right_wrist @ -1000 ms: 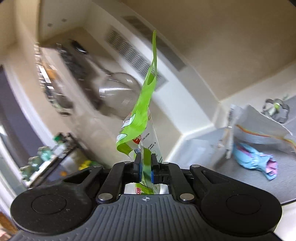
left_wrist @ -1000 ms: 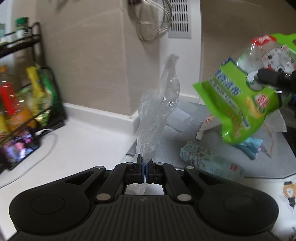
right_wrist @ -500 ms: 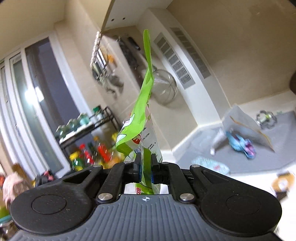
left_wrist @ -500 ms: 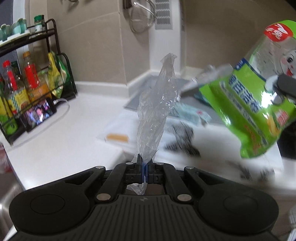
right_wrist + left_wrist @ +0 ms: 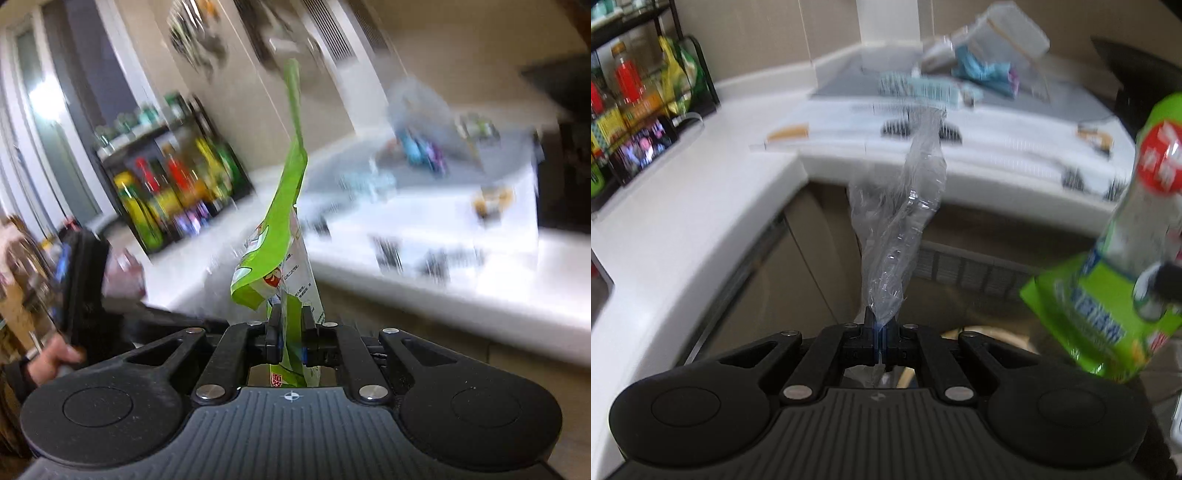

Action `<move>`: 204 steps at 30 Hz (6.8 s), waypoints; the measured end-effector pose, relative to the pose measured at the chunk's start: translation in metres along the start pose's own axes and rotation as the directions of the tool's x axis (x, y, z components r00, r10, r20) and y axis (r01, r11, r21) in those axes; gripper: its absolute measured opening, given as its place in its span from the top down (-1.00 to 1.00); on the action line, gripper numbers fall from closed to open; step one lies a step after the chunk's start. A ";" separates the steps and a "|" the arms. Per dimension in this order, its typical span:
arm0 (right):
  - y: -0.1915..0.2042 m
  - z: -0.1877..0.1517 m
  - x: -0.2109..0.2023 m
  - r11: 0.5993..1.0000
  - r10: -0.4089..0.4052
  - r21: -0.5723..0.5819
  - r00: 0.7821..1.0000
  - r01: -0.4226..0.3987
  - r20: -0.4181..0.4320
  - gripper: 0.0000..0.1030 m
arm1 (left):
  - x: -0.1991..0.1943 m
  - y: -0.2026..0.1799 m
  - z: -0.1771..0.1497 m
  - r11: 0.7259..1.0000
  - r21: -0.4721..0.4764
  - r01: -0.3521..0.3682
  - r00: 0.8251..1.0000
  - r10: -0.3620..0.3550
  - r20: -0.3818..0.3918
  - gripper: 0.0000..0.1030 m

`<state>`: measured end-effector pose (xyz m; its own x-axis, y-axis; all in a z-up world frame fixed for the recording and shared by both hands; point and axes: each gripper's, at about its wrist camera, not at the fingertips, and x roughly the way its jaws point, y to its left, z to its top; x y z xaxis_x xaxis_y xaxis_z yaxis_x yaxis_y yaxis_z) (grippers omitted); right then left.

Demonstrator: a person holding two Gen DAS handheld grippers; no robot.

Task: Collect trash
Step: 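Carry the bottle and green bag with both tools down over the blue bin, then open left tool to drop the bottle while right tool drops the green bag, then raise both tools back toward the remaining trash on the mat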

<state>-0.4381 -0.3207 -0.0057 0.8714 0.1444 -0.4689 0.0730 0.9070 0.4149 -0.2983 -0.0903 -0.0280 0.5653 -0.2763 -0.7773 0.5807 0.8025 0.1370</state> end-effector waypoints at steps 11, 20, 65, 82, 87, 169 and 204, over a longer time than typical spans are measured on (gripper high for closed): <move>-0.039 -0.055 0.036 0.985 -0.159 0.013 0.944 0.170 -0.289 0.81 | 0.050 -0.014 -0.046 0.996 0.036 0.080 0.978 -0.072 -0.196 0.98; -0.026 -0.041 -0.019 0.972 -0.179 -0.193 0.956 0.135 -0.231 0.81 | 0.062 -0.013 -0.058 0.996 0.046 0.081 0.967 -0.067 -0.247 0.98; -0.031 -0.073 0.078 0.949 -0.149 -0.315 0.876 -0.004 -0.459 0.81 | 0.089 -0.048 -0.070 0.980 0.115 0.165 0.906 -0.105 -0.410 0.98; -0.057 -0.112 0.167 0.951 -0.305 -0.237 0.712 0.197 -0.632 -0.12 | 0.110 -0.059 -0.081 0.979 0.127 0.157 0.904 -0.091 -0.418 -0.80; -0.051 -0.107 0.151 0.948 -0.314 -0.242 0.741 0.208 -0.594 -0.30 | 0.085 -0.054 -0.069 0.984 0.135 0.115 0.941 -0.065 -0.331 -0.95; 0.060 0.013 0.005 0.888 -0.280 -0.364 0.958 0.282 0.059 -0.82 | -0.060 0.001 0.043 0.997 0.013 -0.076 0.989 0.074 0.125 -0.99; 0.010 0.104 0.064 0.827 -0.406 -0.348 0.897 0.442 0.173 -0.88 | 0.010 -0.005 0.181 0.999 -0.040 -0.022 0.989 0.028 0.147 -0.99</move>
<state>-0.3316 -0.3440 0.0493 0.8361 -0.3077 -0.4541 0.2766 0.9514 -0.1354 -0.1897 -0.1921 0.0748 0.6609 -0.3285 -0.6748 0.5444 0.8287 0.1297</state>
